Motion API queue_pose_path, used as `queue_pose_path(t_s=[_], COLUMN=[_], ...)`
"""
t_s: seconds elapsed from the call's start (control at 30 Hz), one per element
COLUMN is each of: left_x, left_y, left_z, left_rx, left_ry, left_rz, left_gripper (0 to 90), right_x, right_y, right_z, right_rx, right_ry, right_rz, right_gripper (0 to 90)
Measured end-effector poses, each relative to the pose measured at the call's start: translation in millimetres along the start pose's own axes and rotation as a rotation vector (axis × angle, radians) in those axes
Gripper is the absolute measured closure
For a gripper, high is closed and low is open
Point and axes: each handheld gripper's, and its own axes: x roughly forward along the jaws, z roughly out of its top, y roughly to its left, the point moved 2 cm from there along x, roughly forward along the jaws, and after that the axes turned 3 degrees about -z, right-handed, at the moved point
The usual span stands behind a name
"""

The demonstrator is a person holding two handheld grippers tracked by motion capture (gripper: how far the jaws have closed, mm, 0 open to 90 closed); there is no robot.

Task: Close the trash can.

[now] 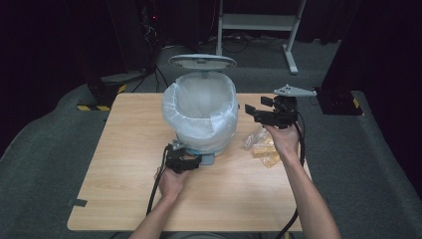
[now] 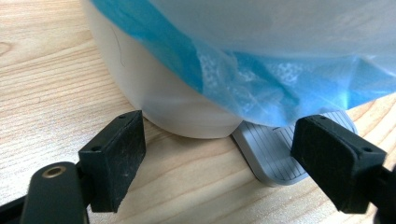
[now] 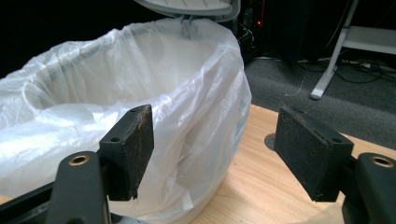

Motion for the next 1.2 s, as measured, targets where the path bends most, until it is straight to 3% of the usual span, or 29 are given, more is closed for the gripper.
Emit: queue_pose_path(t_s=[1.2], left_x=[0.0], left_y=[0.1], left_z=[0.2], left_rx=[0.009], left_ry=[-0.002], left_rz=[0.008], left_gripper=[17.7], right_x=[-11.1], right_y=[-25.6], right_z=[-50.8], right_rx=[0.082], right_ry=[0.027], right_rz=[-0.035], right_gripper=[28.4])
